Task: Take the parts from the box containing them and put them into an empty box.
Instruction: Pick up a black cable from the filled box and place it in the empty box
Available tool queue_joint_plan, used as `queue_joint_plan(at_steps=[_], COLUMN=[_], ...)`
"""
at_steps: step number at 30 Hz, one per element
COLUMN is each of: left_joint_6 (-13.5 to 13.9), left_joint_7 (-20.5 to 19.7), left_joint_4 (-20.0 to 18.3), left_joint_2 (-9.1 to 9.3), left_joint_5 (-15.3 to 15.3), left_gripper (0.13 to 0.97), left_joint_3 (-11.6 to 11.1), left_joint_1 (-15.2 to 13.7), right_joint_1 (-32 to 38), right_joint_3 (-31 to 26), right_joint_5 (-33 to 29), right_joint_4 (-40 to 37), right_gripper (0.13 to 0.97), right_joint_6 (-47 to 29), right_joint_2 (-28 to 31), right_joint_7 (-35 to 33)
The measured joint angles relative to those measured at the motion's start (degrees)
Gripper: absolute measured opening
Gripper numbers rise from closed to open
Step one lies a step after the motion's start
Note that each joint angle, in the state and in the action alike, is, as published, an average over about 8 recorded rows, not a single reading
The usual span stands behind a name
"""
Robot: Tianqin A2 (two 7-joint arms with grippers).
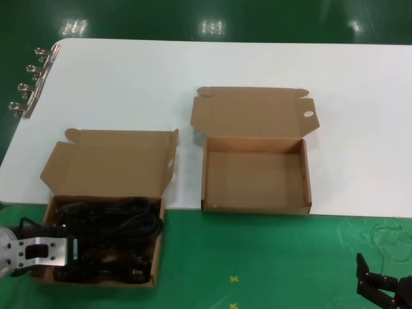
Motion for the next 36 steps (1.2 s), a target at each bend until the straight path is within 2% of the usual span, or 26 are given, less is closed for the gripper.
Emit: queue_joint_plan(at_steps=[5,11,18,27,35,36], left_joint_6=[0.0,0.3,0.55,0.63,0.71,0.74], left_joint_7=[2.07,3.06,2.78,2.17,1.23,1.06], left_joint_4=[3.4,6.13,6.96,6.53,5.35,5.12], left_joint_2=[1.62,2.68,2.63,2.37,2.18,2.1], left_joint_5=[-0.7,-0.94,-0.7,-0.63,-0.57,-0.55], left_gripper=[0.591,0.568,0.554,0.447,0.293,0.293], left_joint_3=[-0.06,0.08,0.29,0.31,0.38,0.38], left_joint_1=[-1.27,-2.68,-3.43,-3.46,-3.08,-2.99], right_joint_1=[0.0,0.0,0.0,0.0,0.0,0.0], right_joint_3=[0.0,0.0,0.0,0.0,0.0,0.0], right_joint_5=[0.0,0.0,0.0,0.01,0.01,0.01], right_joint_4=[0.0,0.0,0.0,0.0,0.0,0.0], right_gripper=[0.966,0.966,0.966,0.966,0.966,0.966], right_joint_6=[0.0,0.0,0.0,0.0,0.0,0.0], right_joint_2=[0.0,0.0,0.0,0.0,0.0,0.0], right_joint_7=[0.0,0.0,0.0,-0.02,-0.02,-0.02])
